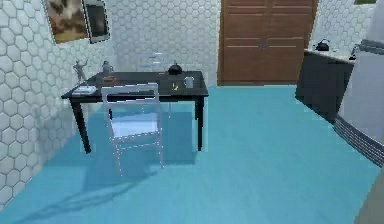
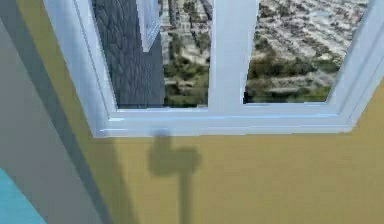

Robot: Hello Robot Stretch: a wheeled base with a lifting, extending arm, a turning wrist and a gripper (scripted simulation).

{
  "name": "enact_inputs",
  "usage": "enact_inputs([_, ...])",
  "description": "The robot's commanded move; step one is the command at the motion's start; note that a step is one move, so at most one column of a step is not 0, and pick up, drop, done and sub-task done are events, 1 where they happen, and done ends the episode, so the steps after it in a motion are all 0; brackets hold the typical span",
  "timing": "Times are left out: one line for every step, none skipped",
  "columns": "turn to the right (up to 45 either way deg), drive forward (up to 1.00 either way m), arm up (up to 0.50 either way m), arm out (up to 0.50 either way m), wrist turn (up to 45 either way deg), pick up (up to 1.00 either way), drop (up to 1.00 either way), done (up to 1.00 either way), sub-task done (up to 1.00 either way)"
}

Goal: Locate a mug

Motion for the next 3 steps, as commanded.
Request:
enact_inputs([0.0, 1.00, 0.00, 0.00, 0.0, 0.00, 0.00, 0.00, 0.00])
enact_inputs([-3.0, 0.00, 0.00, 0.00, 0.0, 0.00, 0.00, 0.00, 0.00])
enact_inputs([0.0, 0.30, 0.00, 0.00, 0.0, 0.00, 0.00, 0.00, 0.00])
